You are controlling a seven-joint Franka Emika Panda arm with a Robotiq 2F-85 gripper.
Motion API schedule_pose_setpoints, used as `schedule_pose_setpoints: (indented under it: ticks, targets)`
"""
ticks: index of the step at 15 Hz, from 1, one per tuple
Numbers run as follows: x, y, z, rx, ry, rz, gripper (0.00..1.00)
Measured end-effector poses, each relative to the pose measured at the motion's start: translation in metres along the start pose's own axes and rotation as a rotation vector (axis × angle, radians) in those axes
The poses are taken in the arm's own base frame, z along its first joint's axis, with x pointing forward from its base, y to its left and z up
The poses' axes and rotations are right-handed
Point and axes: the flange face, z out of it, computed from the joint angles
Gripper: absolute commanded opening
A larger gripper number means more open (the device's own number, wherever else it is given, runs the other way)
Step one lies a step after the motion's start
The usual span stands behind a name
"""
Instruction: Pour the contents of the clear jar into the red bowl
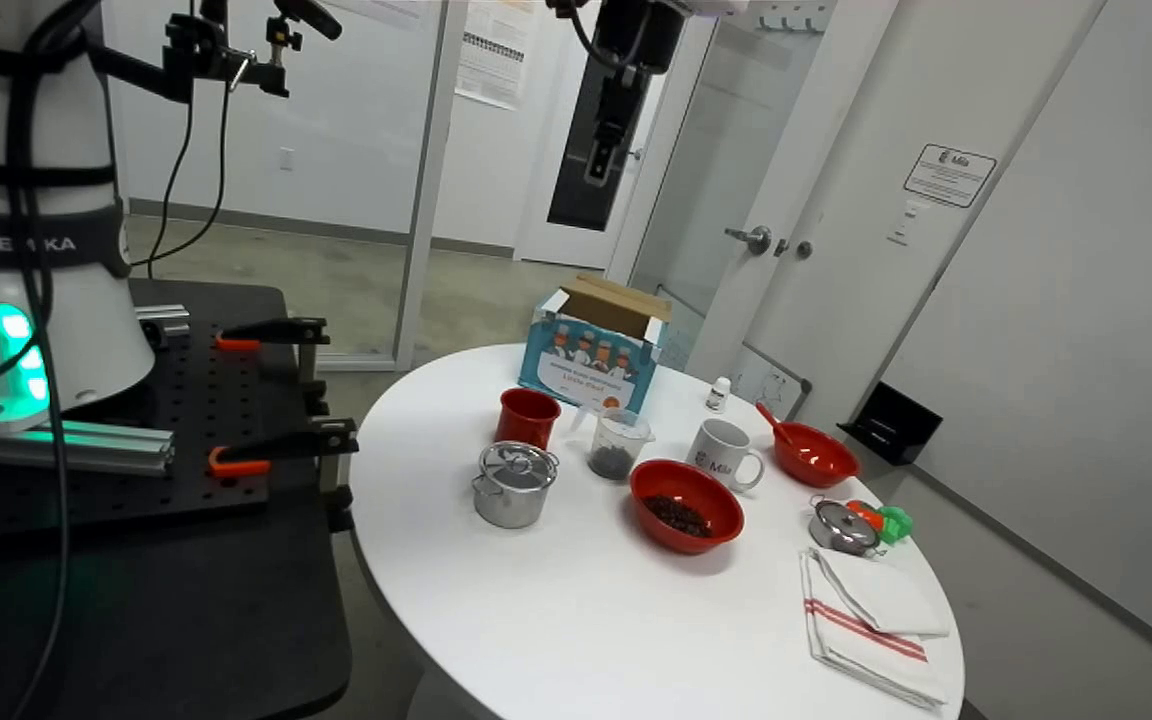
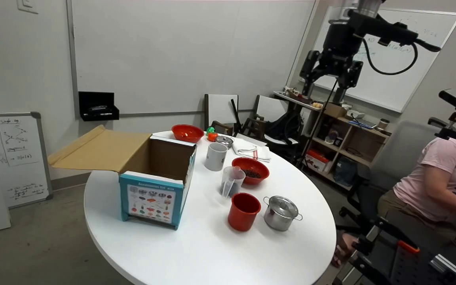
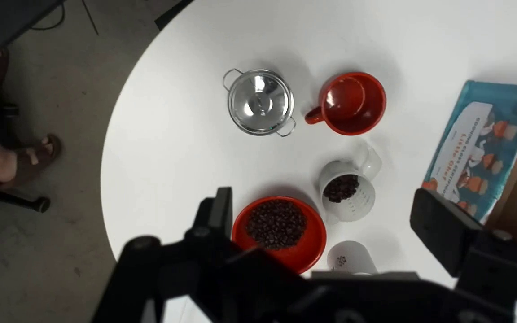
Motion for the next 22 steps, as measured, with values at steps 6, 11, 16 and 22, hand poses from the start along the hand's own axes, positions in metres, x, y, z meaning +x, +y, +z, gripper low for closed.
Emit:
schedule_pose_setpoints:
  ticks: [6,11,16,22]
  targets:
    - [0.059,-0.063,0.047,0.02,0.005,0.124,1.0]
    - [0.086,-0.053,0.074,0.011,-0.014,0.141,1.0]
    - [0.076,-0.064,0.087,-0.003,-0.036,0.148,1.0]
    - [0.075,-0.081,0.138,-0.051,-0.095,0.175,1.0]
